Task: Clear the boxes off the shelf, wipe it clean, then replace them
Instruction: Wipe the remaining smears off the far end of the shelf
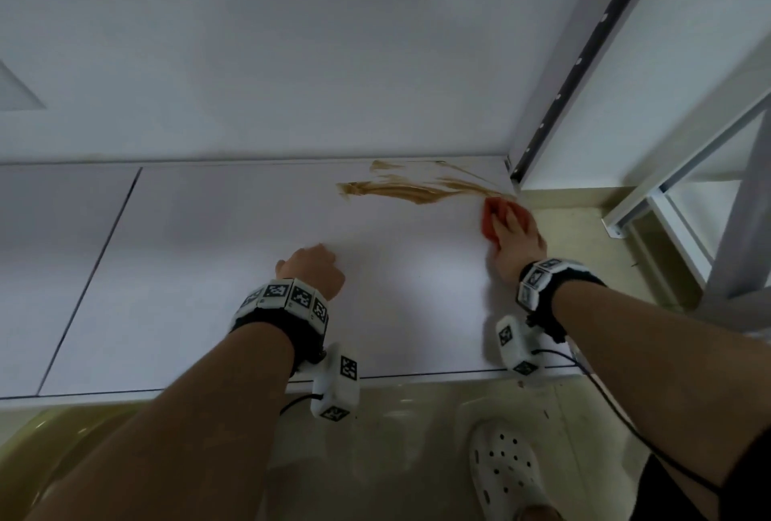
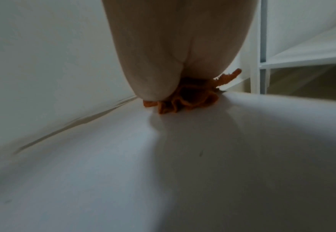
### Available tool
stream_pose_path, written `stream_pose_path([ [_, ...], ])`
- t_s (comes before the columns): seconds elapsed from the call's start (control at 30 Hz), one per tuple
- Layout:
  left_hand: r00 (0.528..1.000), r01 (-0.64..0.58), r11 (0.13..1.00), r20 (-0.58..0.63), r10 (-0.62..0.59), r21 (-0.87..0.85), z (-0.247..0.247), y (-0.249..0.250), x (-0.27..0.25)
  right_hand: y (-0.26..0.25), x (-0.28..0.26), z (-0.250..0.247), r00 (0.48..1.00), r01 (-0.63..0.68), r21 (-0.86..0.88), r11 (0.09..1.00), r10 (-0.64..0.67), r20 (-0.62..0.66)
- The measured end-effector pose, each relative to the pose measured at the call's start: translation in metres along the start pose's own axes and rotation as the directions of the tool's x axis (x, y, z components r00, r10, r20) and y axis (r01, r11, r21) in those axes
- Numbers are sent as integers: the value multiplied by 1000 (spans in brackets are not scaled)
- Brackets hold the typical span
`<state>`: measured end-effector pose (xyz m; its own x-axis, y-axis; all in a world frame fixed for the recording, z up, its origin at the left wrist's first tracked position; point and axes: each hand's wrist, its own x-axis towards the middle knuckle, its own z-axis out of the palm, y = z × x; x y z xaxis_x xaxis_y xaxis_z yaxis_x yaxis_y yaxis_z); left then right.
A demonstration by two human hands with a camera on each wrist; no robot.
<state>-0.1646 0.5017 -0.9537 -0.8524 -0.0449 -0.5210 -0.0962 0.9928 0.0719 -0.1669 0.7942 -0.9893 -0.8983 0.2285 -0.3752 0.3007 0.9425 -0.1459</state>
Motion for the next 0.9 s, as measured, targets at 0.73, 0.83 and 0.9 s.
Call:
stream_pose_path([
  [0.73,997,-46,998,56,43,45,-10,-9,1,-31,24,-18,995,-17,-37,999,21,99],
  [0.83,998,-40,998,53,38,38,-9,-9,2,-25,7,-11,994,-84,-16,996,85,62],
  [0.9,998,-33,998,60,31,45,-9,-7,3,-31,-11,-1,997,-63,-25,998,64,40],
])
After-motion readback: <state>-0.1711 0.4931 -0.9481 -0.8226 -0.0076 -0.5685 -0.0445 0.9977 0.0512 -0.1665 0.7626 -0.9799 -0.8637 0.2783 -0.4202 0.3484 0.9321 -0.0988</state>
